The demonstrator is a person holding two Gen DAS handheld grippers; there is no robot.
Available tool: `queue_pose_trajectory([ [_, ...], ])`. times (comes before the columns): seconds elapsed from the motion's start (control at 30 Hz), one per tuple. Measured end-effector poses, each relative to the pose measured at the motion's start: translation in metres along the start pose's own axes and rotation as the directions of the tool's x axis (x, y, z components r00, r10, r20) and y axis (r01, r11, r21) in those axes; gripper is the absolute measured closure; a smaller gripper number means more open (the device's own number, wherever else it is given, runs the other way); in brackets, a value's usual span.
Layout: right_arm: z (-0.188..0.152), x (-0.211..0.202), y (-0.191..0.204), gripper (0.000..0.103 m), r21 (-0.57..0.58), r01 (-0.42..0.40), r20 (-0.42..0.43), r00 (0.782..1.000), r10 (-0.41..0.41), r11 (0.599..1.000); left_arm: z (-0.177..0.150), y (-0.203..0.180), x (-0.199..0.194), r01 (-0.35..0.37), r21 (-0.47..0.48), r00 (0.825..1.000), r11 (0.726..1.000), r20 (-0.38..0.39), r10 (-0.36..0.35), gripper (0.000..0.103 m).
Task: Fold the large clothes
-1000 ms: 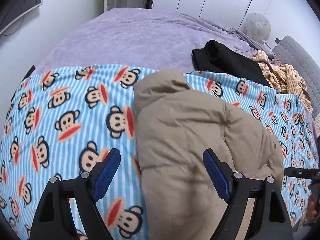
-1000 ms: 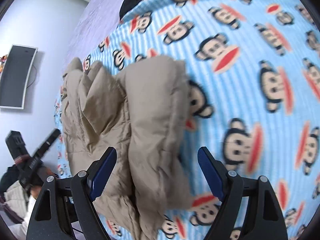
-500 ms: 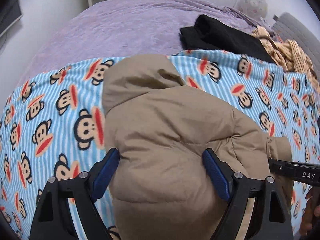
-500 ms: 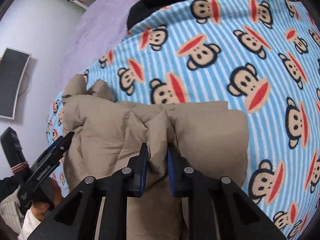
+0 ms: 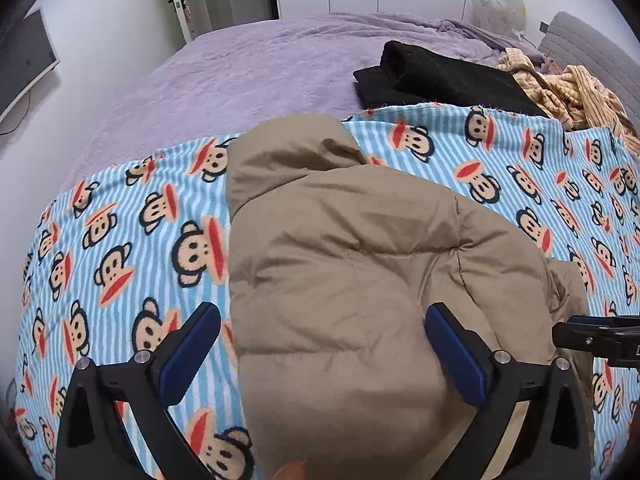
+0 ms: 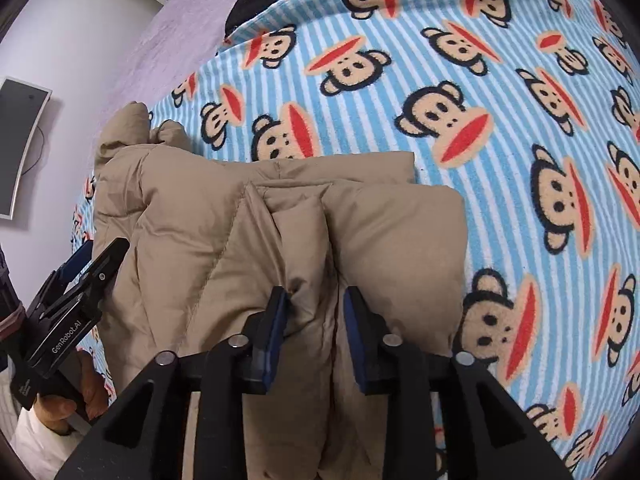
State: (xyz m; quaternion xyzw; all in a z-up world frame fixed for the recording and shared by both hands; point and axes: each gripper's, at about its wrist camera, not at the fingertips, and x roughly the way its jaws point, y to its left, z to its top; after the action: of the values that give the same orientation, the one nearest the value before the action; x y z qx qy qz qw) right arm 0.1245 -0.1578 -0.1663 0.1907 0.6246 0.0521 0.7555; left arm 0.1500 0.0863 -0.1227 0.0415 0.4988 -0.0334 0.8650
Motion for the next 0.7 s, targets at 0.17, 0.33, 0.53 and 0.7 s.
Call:
queue_pose_trajectory([
  [0.17, -0.017, -0.025, 0.01, 0.015, -0.043, 0.048, 0.03, 0.998, -0.047, 0.998, -0.013, 0.011, -0.02, -0.029, -0.04, 0.999, 0.999, -0.028, 0.028, 0.0],
  [0.33, -0.034, -0.042, 0.02, 0.0, -0.067, 0.142, 0.084, 0.987, -0.136, 0.988, -0.024, 0.02, -0.044, -0.066, -0.072, 0.997, 0.995, -0.042, 0.064, 0.0],
  [0.53, -0.053, -0.062, 0.032, 0.0, -0.101, 0.269, 0.163, 0.954, -0.251, 0.958, -0.037, 0.019, -0.06, -0.05, -0.068, 0.994, 0.996, -0.101, 0.043, 0.0],
  [0.7, -0.06, -0.076, 0.023, 0.0, -0.013, 0.297, 0.128, 0.948, -0.293, 0.955, -0.05, 0.014, -0.076, -0.032, -0.074, 0.991, 0.997, -0.13, 0.022, 0.0],
])
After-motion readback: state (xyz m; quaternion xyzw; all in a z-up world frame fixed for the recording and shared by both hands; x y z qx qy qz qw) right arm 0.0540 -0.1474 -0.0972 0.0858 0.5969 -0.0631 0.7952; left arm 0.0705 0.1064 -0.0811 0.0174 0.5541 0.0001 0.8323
